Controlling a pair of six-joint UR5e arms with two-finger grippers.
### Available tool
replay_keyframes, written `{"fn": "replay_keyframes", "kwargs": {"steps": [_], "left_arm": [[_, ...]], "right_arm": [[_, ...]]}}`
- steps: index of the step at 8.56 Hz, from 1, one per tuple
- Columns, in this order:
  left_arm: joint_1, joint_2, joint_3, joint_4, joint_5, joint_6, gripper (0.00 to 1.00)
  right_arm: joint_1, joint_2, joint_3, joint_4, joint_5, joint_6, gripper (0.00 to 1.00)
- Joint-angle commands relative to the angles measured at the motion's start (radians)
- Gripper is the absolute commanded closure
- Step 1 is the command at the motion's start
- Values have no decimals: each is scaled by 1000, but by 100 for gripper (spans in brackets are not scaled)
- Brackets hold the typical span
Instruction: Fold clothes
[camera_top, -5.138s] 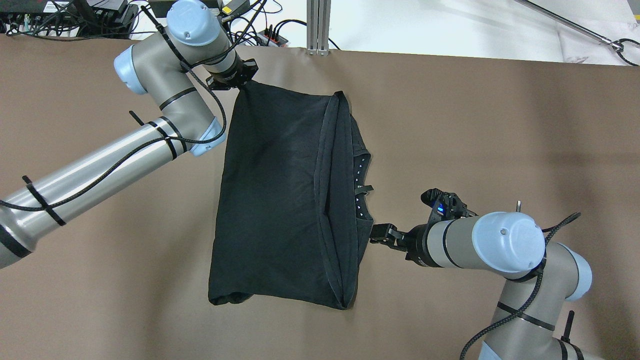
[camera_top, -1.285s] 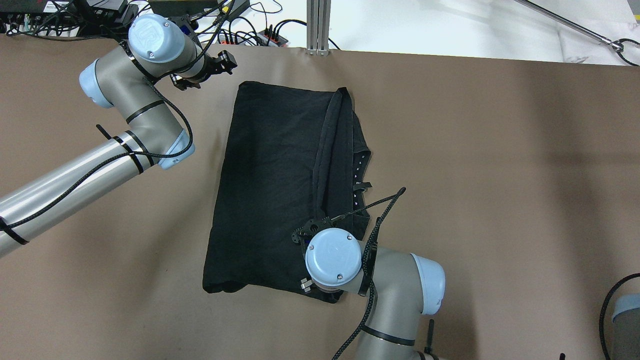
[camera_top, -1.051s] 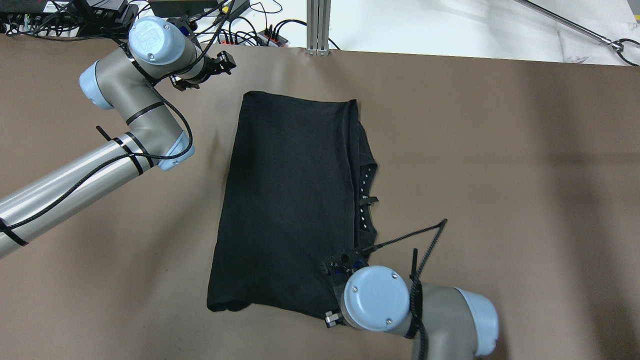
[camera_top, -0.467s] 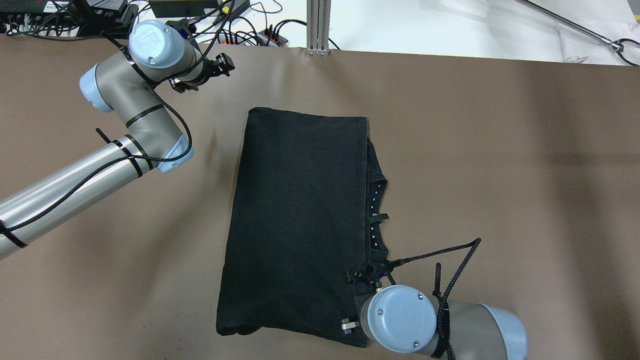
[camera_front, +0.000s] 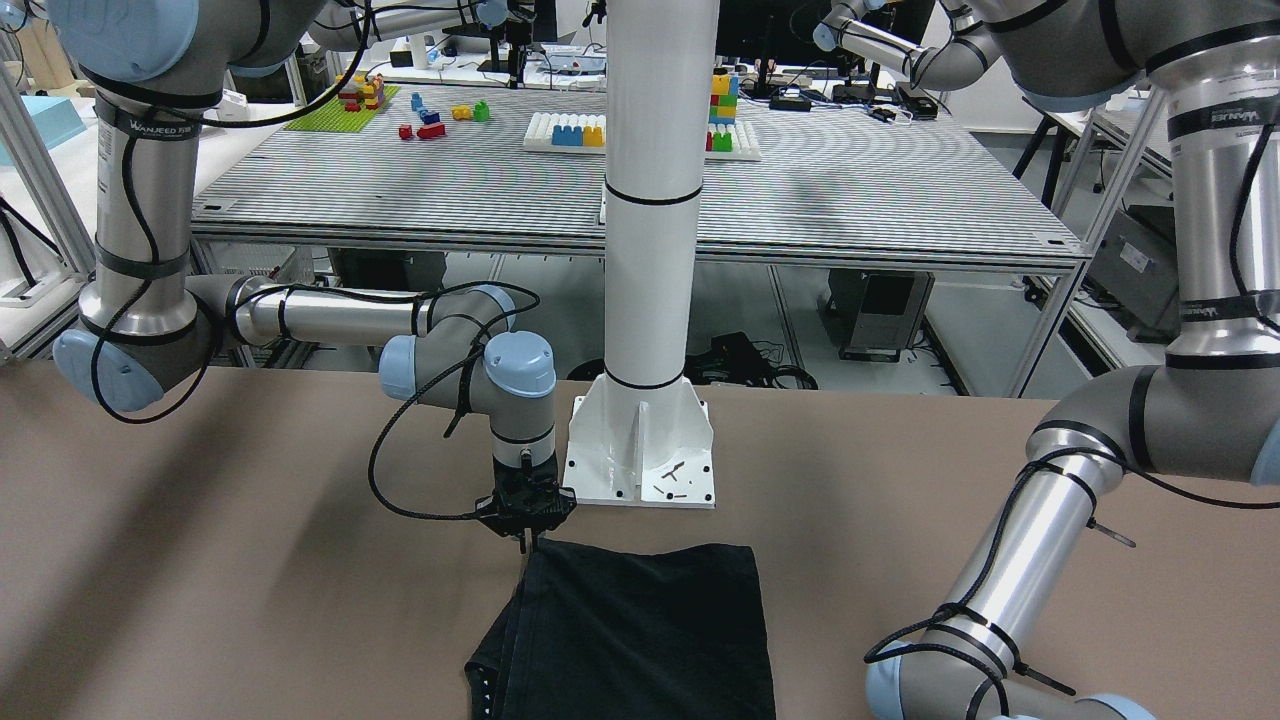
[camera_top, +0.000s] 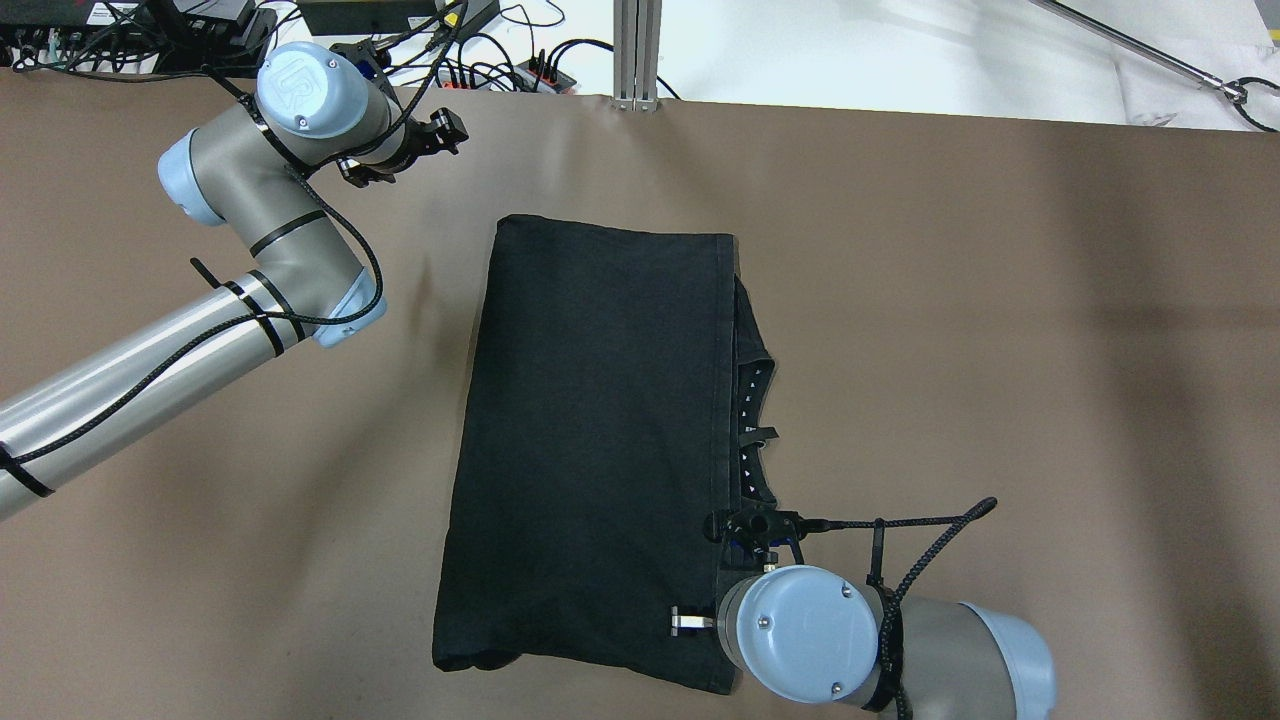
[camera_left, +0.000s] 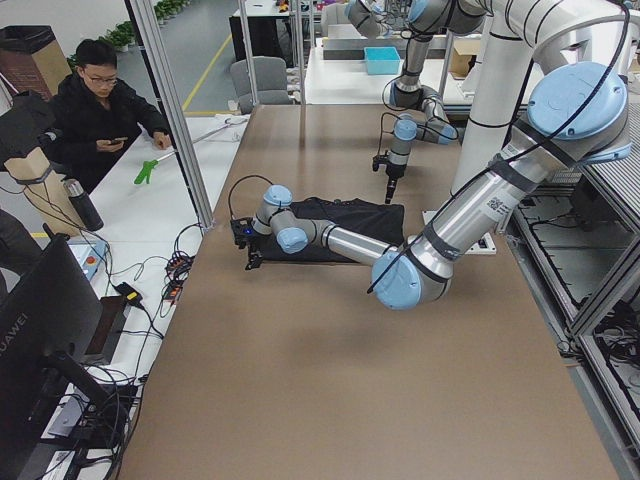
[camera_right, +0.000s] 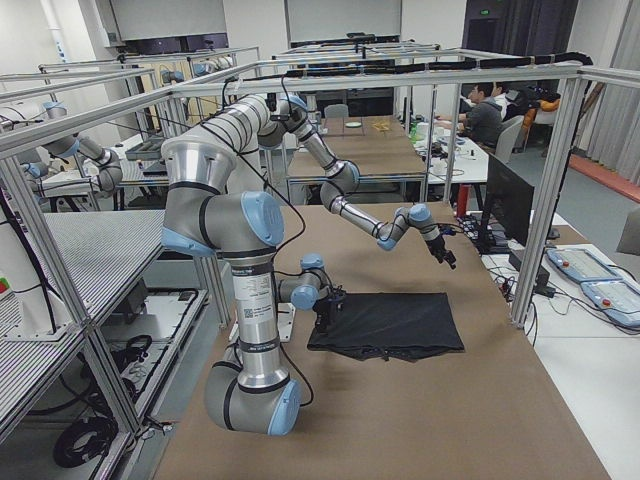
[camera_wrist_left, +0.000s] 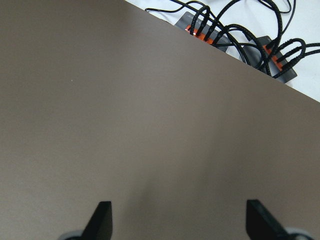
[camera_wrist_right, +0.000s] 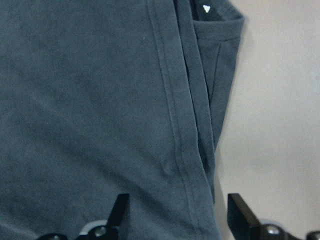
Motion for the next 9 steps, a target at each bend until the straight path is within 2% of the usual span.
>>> {"fn": "replay_keyframes", "kwargs": {"steps": [1,3,7,9], "left_arm": [[9,0,-1,0,6,-2,6],[9,0,-1,0,8,-2,6],[26,-7,1,12,9,0,6],[26,-6,1,12,23,-2,6]], "right_arm": [[-79,-16,-7,36,-111,433,11],[-131,-24,-17,40,-217,556,12],[-124,-19,-60,51,-236,611,16],[-125,-17,-116,146,-236,614,16]]}}
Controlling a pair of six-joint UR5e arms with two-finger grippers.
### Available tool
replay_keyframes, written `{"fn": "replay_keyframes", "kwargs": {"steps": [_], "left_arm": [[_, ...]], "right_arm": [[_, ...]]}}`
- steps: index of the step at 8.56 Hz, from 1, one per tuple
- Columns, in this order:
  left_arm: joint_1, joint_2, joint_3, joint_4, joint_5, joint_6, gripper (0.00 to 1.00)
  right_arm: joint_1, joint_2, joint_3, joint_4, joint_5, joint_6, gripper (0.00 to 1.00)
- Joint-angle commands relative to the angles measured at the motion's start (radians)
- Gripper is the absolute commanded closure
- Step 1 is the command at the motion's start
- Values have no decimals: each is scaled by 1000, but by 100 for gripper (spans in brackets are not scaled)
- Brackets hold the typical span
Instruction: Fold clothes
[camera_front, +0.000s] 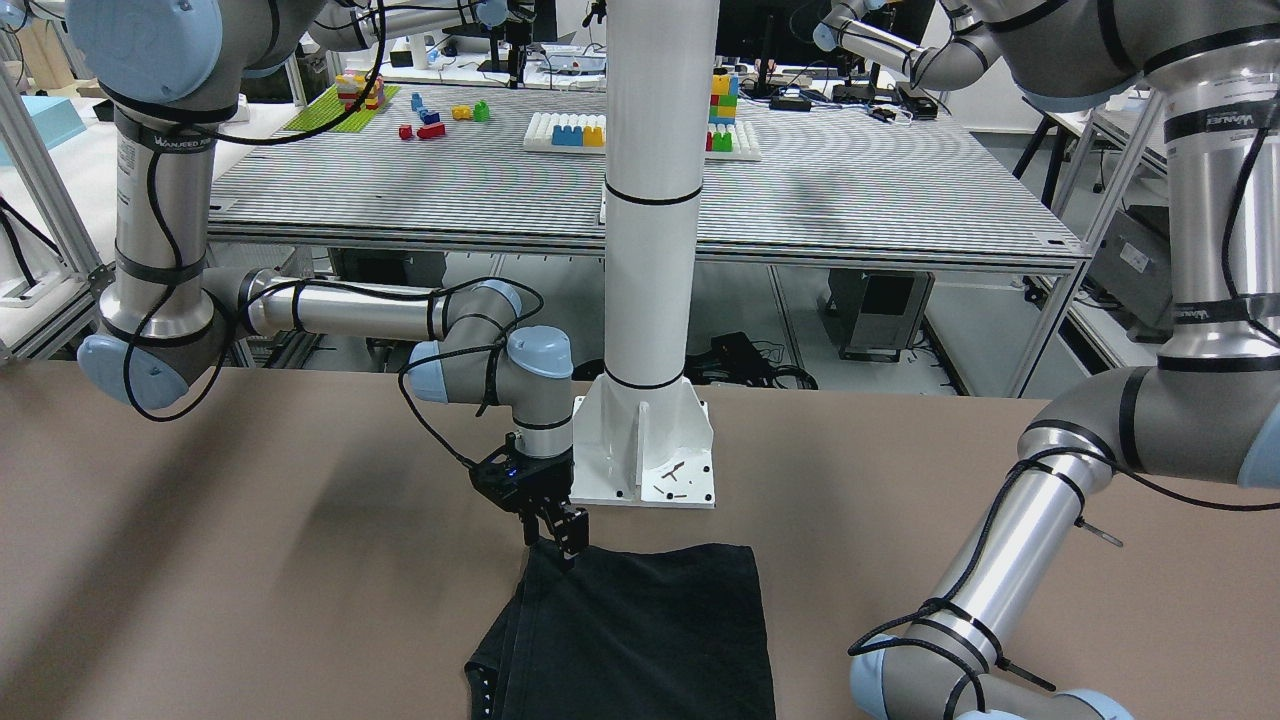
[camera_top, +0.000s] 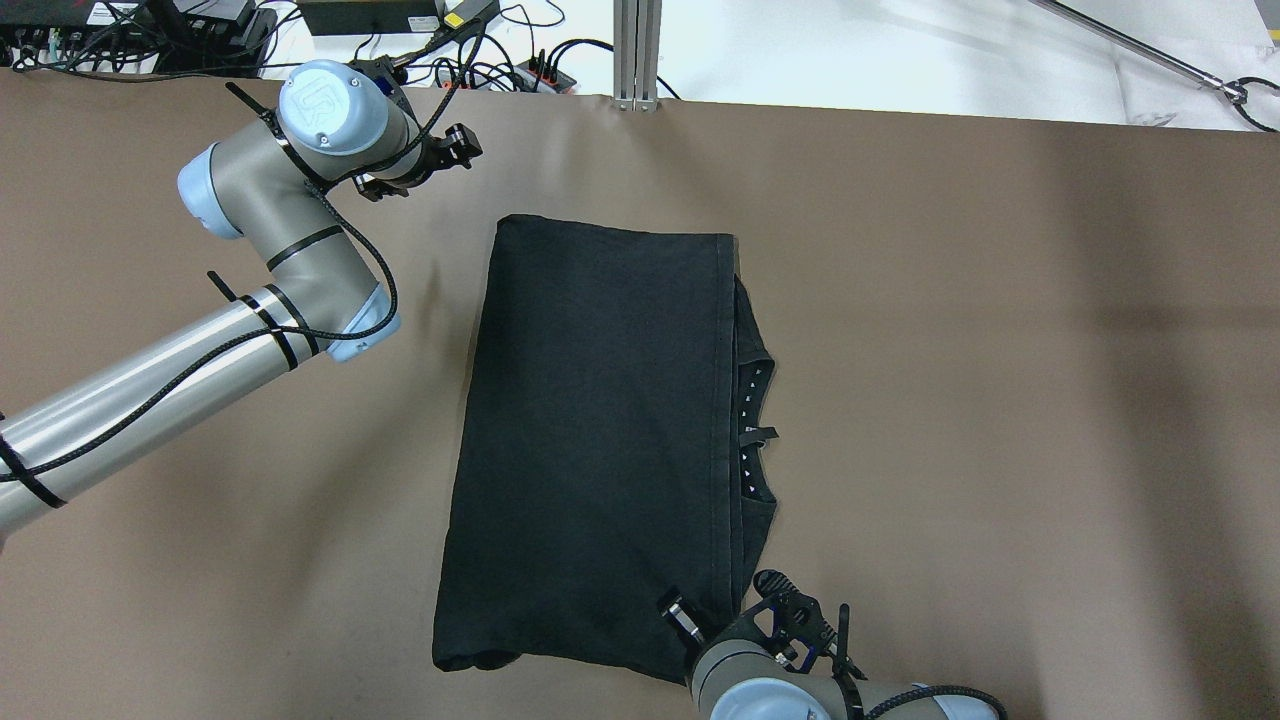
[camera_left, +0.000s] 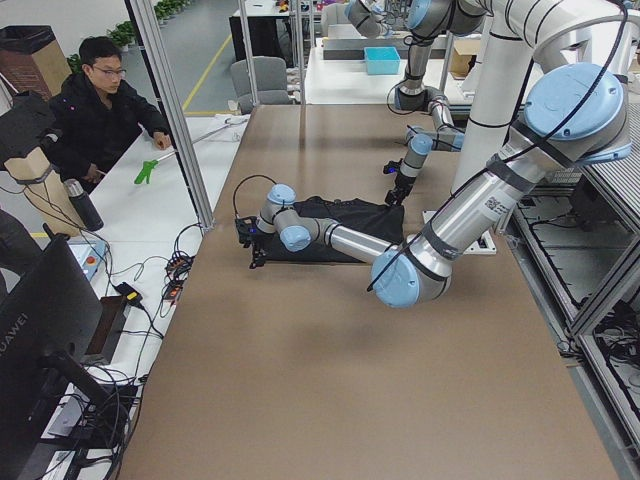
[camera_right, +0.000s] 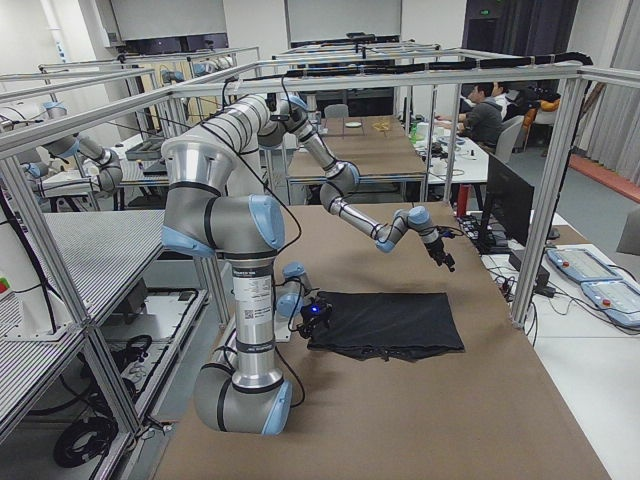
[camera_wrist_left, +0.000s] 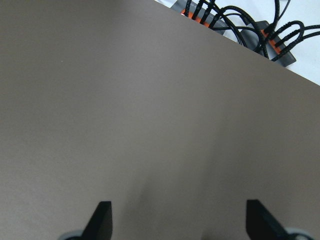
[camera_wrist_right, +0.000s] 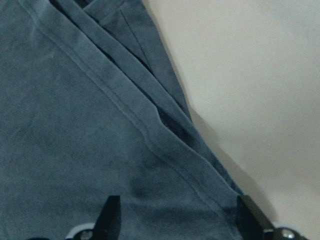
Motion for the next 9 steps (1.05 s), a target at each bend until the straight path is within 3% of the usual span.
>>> {"fn": "replay_keyframes", "kwargs": {"steps": [1,2,3,5,8,9], "left_arm": [[2,3,1,0,25,-1,6],[2,3,1,0,26,-2,6],[8,2,1,-1,26,-2,6],[16,0,1,0,27,-4,6],[17,0,5,0,27,-2,6],[17,2,5,0,36,-8,6]], "right_arm": [[-5,1,-76,96,0,4,16],[-5,1,-81,96,0,-3,16],[-5,1,-78,94,2,-5,27],[0,1,-72,90,0,-6,62],[6,0,-61,88,-3,-11,62],[8,0,-60,87,-3,-12,55]]}}
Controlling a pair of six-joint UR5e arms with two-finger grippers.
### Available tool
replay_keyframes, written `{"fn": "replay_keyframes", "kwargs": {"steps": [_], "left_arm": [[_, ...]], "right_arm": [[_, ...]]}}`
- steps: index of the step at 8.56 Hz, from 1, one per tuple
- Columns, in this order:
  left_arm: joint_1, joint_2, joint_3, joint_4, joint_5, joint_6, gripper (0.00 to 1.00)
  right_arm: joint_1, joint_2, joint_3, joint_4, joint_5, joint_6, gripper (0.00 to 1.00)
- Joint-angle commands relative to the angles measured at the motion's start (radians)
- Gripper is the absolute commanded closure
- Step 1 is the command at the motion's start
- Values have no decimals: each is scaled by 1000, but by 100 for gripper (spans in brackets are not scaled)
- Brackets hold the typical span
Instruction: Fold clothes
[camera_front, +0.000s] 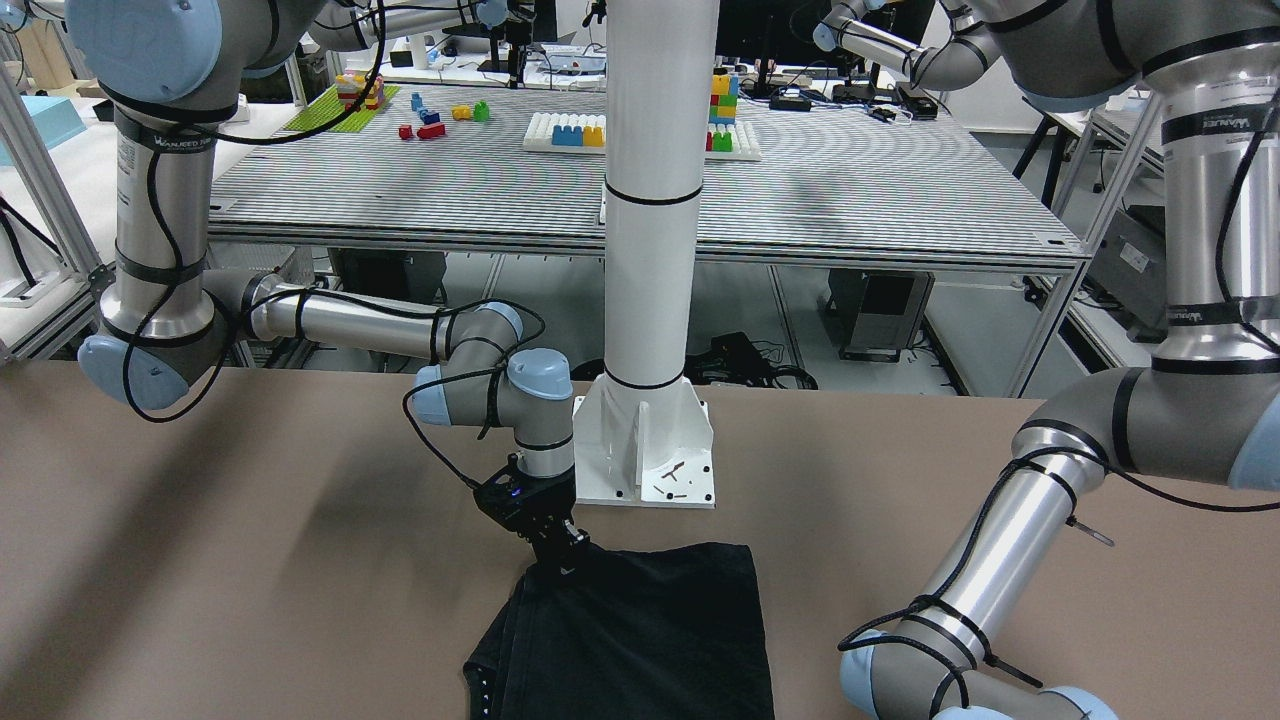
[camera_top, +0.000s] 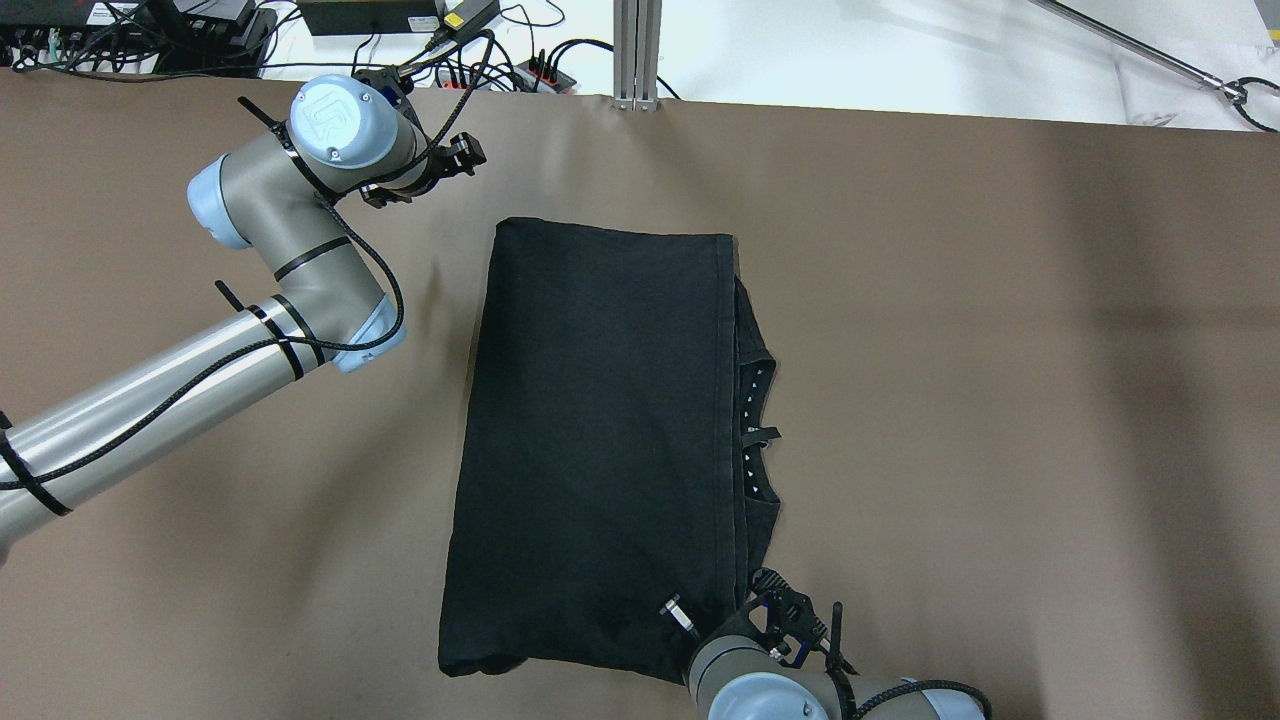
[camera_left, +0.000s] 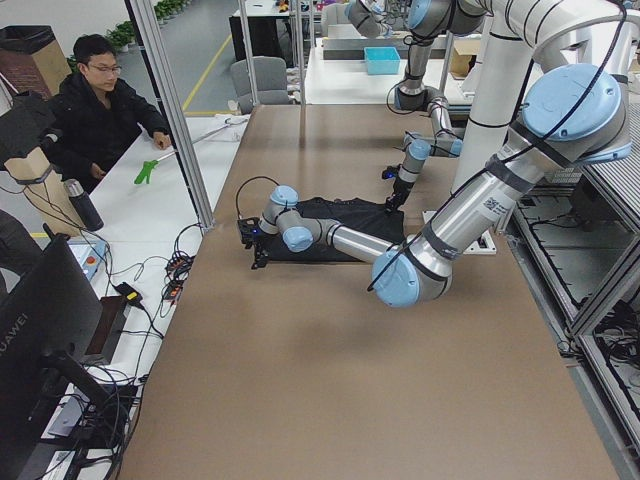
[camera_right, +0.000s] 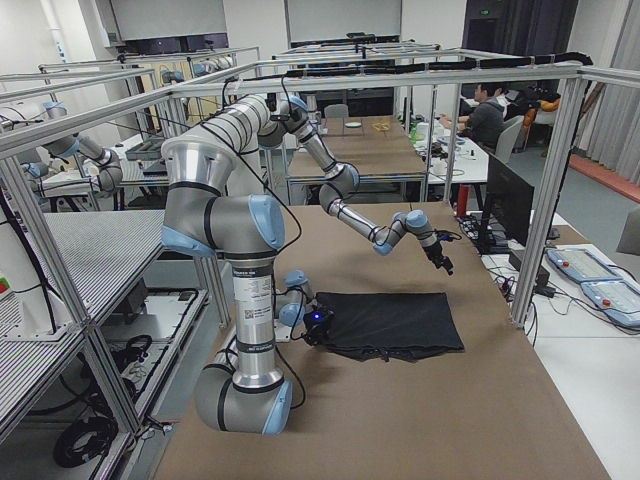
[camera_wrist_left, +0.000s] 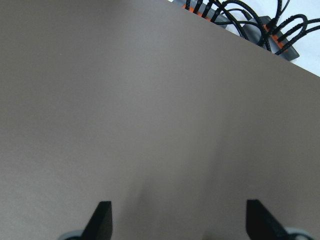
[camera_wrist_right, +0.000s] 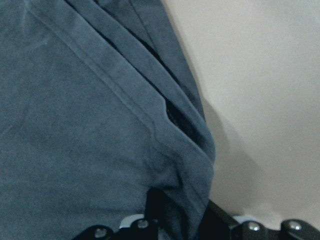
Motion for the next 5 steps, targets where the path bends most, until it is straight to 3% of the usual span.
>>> {"fn": "replay_keyframes", "kwargs": {"steps": [1,3,5], "left_arm": [[13,0,3,0,27,-13,6],[27,-2,3,2,41,-33,6],[27,-2,3,2,41,-35,6]], "right_arm": [[2,-1,6,-2,-1,-2,51],[1,-4,7,-3,-1,-4,33],[1,-7,16,-6,2,-4,27]]}}
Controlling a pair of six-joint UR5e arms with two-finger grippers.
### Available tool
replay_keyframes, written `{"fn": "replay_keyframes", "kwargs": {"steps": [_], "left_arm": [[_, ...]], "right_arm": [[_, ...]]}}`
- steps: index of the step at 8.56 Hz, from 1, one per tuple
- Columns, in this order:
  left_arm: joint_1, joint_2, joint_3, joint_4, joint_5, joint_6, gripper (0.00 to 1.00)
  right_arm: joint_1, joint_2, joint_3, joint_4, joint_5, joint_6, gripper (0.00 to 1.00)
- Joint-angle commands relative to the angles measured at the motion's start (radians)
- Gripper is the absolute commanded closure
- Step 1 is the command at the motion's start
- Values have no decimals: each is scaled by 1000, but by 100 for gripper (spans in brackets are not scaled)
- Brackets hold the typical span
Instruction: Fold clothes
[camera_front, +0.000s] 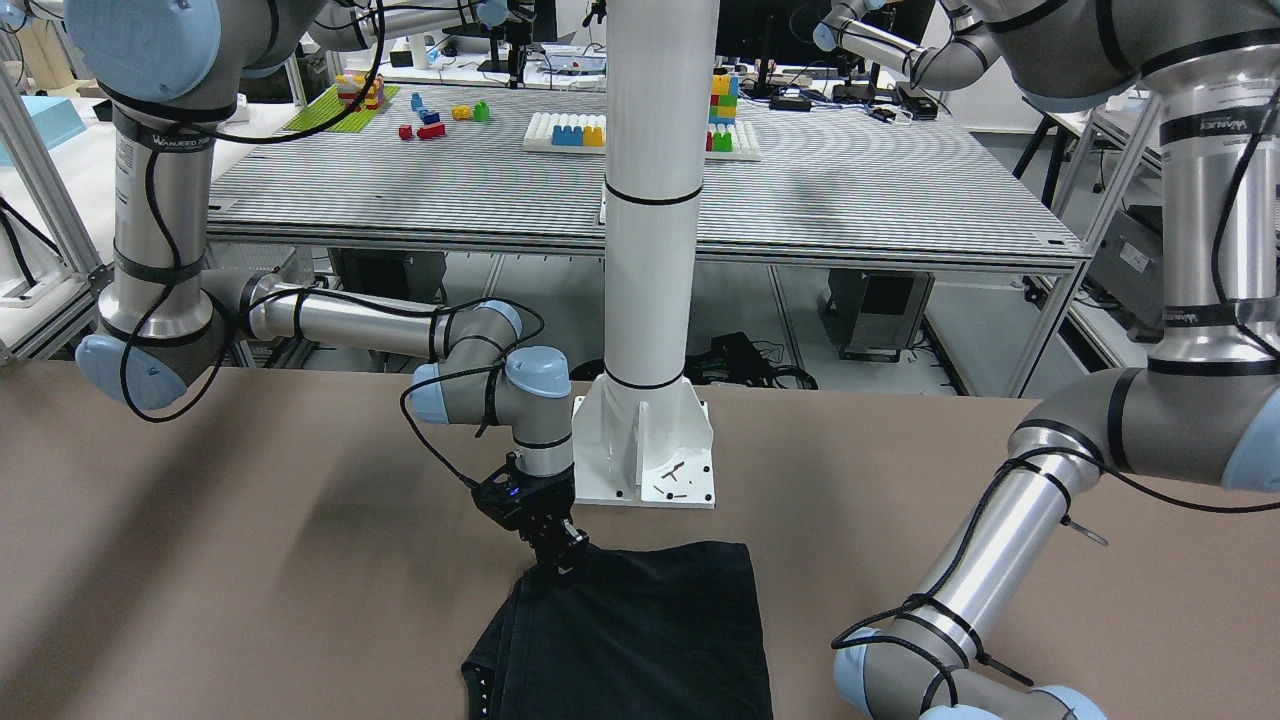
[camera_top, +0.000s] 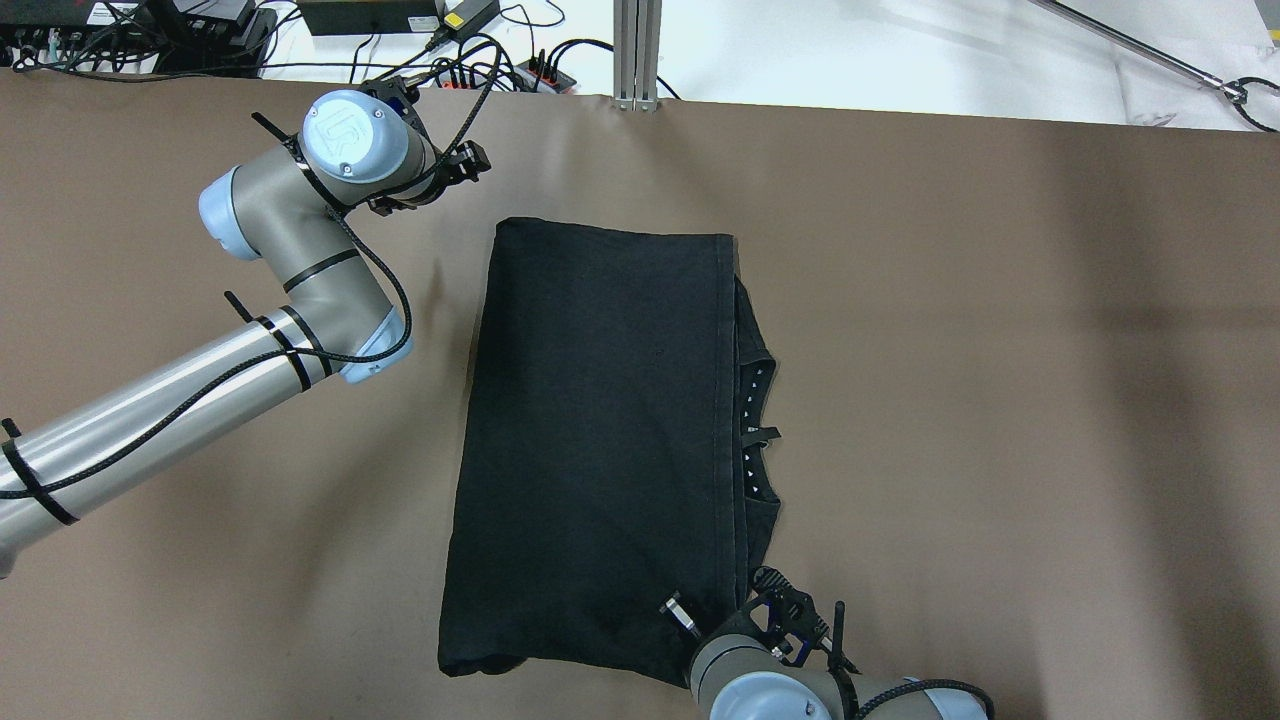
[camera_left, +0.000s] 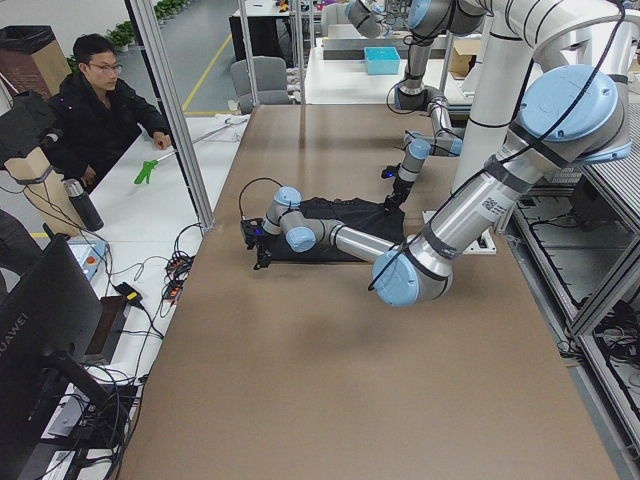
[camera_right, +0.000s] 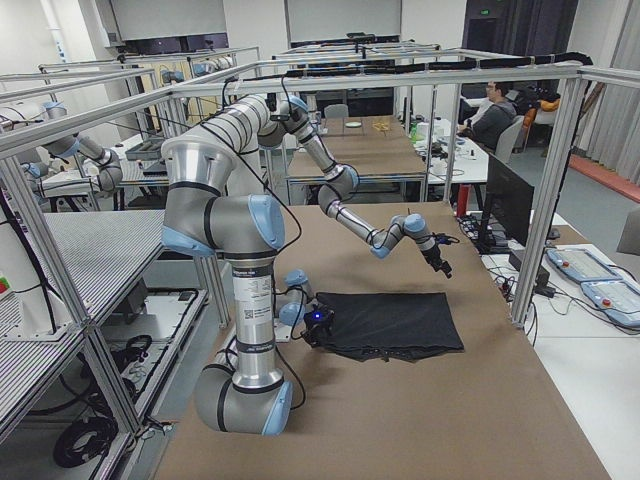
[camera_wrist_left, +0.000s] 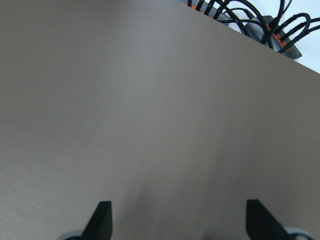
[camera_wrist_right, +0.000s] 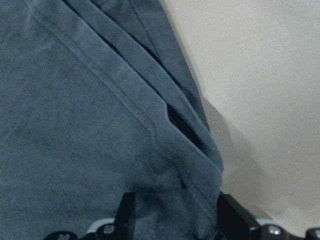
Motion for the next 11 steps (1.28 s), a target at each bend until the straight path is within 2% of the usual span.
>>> {"fn": "replay_keyframes", "kwargs": {"steps": [1,3,5,6,7,8,9,11], "left_arm": [[1,-1,-3,0,2,-5,6],[1,-1,-5,0,2,-9,6],[1,-1,-5,0,2,-14,6],[3,-1,-3,0,2,-15,6],[3,-2,-5,0,2,-14,6],[3,-2,-3,2,2,-14,6],[3,-4,-3,2,2,-15,6],[3,-4,-1,2,2,-21,6]], "right_arm": [[-2,-3,7,-3,2,-1,27],[-2,-4,7,-3,4,-1,27],[-3,-10,-4,-3,1,-1,35],[-2,-10,2,-3,1,1,44],[-2,-9,2,-3,1,1,61],[0,-9,6,-3,1,1,84],[0,-9,13,-3,1,1,100],[1,-9,41,-4,-1,1,100]]}}
